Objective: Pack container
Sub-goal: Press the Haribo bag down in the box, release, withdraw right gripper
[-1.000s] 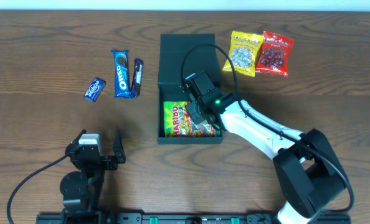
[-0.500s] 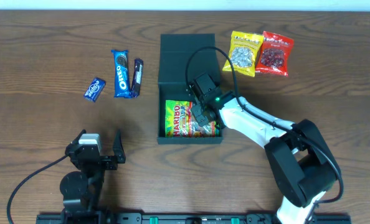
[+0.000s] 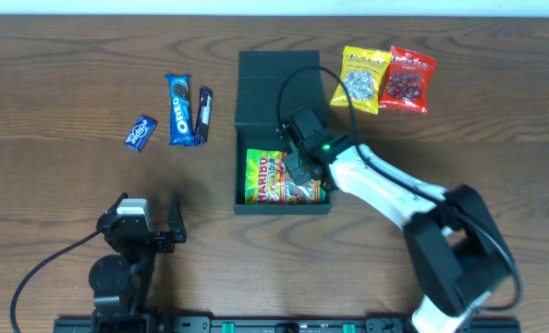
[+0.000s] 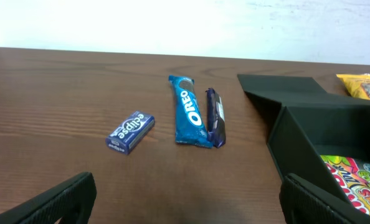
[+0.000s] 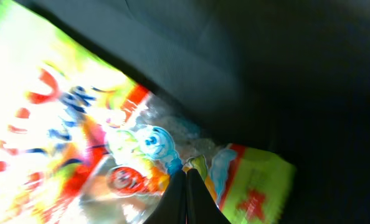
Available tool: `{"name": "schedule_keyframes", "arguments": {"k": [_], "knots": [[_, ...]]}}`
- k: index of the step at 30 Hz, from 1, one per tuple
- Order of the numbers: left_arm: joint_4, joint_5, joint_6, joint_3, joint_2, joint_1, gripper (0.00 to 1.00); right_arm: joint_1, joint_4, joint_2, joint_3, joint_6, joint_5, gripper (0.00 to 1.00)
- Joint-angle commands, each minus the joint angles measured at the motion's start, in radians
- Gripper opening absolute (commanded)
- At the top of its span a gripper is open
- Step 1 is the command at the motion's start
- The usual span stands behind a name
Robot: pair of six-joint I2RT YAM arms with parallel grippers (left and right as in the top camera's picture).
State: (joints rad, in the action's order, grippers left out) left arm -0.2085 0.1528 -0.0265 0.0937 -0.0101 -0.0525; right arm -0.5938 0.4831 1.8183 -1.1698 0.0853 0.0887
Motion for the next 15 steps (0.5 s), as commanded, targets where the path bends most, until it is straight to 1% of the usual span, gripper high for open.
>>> {"name": "schedule_keyframes", "arguments": {"k": [1, 5, 10, 15], "knots": [[-0.008, -0.006, -0.011, -0.027, 0.006, -0.005, 0.95, 0.004, -0.003, -0.165, -0.024, 0.015, -0.038, 0.01], [-0.008, -0.006, -0.011, -0.027, 0.006, -0.005, 0.95, 0.004, 0.009, -0.345, -0.024, 0.015, -0.041, 0.01], [-0.008, -0.006, -0.011, -0.027, 0.006, -0.005, 0.95, 0.004, 0.056, -0.495, -0.024, 0.015, -0.047, 0.01], [-0.008, -0.006, -0.011, -0.027, 0.006, -0.005, 0.95, 0.004, 0.158, -0.614, -0.024, 0.015, -0.174, 0.01]]}}
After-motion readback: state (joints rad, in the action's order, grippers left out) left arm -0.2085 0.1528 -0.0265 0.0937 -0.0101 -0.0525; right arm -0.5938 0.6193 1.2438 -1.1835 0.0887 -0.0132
